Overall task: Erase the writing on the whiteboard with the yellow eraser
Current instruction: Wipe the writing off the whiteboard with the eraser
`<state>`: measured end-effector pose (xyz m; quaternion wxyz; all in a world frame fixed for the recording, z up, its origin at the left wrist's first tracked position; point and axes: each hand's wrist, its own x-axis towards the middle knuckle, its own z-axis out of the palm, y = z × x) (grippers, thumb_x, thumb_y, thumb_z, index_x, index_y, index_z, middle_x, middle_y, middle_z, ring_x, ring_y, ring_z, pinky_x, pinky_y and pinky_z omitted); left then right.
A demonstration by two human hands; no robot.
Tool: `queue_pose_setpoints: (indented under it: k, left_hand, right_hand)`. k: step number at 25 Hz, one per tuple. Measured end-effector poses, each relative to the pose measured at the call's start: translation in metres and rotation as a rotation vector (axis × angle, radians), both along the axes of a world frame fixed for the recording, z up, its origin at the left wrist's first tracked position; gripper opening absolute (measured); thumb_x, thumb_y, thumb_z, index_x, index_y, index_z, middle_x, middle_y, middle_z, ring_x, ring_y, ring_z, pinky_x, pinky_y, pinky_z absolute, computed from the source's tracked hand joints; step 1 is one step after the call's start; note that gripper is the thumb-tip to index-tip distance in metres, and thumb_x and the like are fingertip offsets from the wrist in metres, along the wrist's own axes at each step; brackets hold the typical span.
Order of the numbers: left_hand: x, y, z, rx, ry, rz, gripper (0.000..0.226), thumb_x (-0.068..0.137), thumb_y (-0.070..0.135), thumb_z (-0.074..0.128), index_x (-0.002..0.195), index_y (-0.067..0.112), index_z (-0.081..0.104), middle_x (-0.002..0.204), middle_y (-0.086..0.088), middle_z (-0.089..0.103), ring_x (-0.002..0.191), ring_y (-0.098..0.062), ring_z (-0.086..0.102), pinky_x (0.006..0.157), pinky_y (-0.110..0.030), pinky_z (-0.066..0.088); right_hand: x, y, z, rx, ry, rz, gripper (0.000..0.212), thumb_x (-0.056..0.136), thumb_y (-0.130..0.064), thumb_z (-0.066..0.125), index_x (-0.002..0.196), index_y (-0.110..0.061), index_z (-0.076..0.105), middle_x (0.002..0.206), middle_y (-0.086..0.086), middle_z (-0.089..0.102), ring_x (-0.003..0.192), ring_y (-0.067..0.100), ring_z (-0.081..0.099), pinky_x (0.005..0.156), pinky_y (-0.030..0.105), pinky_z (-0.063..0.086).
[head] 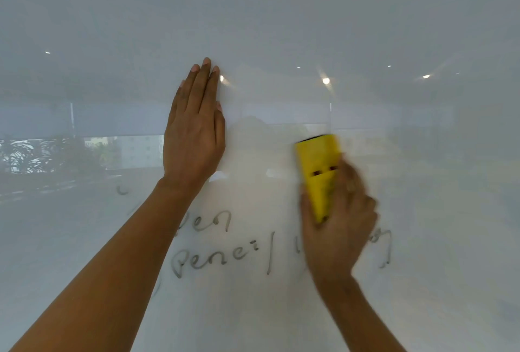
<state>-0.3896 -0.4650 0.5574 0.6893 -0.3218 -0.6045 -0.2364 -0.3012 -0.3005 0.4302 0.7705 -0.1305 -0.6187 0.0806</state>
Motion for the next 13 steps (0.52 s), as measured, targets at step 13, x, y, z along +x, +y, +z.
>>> queue_pose_setpoints:
  k: [13]
  left_hand:
    - [0.0,-0.001,0.0,0.008,0.007,-0.014,0.045,0.1,0.006,0.035,0.145,0.001,0.033,0.153,-0.013,0.032,0.143,-0.023,0.025,0.118,-0.038,0.022]
  right_hand:
    - [0.034,0.109,0.039,-0.392,0.177,-0.029,0.066,0.088,-0.046,0.055,0.142,-0.013,0.039,0.136,0.013,0.046,0.104,0.037,0.047,0.083,0.045,0.04]
